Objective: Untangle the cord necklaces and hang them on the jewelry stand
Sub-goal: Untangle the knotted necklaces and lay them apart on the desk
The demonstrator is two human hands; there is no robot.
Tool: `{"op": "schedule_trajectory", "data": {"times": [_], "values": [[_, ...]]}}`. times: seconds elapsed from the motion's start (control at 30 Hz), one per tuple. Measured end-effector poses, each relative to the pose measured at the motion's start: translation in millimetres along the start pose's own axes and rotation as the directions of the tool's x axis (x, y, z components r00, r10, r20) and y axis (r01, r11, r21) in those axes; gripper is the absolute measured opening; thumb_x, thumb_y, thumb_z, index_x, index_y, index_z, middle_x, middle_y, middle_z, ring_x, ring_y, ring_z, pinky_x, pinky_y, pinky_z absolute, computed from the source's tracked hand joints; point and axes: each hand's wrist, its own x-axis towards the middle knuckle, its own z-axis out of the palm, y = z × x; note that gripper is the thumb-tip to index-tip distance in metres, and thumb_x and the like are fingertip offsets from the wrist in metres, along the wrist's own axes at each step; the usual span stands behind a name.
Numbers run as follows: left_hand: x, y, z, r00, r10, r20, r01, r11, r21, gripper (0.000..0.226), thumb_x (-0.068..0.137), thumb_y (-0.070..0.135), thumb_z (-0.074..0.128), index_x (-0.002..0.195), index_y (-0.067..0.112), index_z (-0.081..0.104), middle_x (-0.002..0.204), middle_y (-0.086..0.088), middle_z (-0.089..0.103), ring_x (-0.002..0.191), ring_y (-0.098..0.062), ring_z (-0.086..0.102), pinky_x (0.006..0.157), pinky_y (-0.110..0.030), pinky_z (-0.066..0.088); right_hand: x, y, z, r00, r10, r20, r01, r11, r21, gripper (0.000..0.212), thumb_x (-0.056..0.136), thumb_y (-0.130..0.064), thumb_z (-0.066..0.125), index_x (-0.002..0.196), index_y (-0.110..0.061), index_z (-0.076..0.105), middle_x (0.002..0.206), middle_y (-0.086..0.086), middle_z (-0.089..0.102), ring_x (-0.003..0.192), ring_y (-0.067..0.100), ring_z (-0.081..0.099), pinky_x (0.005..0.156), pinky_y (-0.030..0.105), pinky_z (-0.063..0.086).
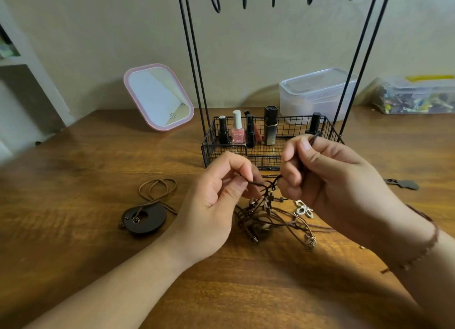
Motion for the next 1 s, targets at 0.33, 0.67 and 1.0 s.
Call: {"op": "schedule_trajectory", "data": {"times": [0.33,0.67,1.0], "values": [[8.2,5.3,-5.3,0.973,-0.231,0.006,0.183,0.755,-0.63,0.018,0.086,0.006,0.053,0.086,0.017,0.068,0.077,-0.004,0.061,0.082,-0.02,0.062,0.08,-0.03,0.054,-0.6,2.7,0.4,1.0,0.021,0.012,-0.021,0.999,-0.044,0.029,0.097,-0.021,0.041,0.08,-0.007,0.061,0.06,0.009,0.047,0.054,0.021,0.041,0.053,0.027,0.037],[9.2,7.2,-4.3,0.914,-0.406,-0.018,0.291,0.684,-0.669,0.01,0.085,0.011,0.055,0.092,0.015,0.062,0.065,0.002,0.042,0.05,-0.009,0.038,0.055,-0.023,0.049,-1.4,1.6,0.0,0.999,-0.002,0.054,0.001,1.0,0.028,0.03,0.097,-0.021,0.042,0.08,-0.008,0.062,0.056,0.005,0.041,0.05,0.015,0.036,0.049,0.024,0.037],[4.2,2.8,1.1,0.952,-0.232,-0.198,0.196,0.963,-0.186,0.03,0.073,0.005,0.082,0.069,0.029,0.064,0.053,0.015,0.038,0.048,-0.003,0.033,0.05,-0.014,0.036,-2.3,0.5,0.7,0.999,-0.03,0.028,0.03,0.999,0.023,0.03,0.098,-0.02,0.04,0.081,-0.007,0.06,0.055,0.005,0.037,0.049,0.015,0.034,0.048,0.023,0.036]]}}
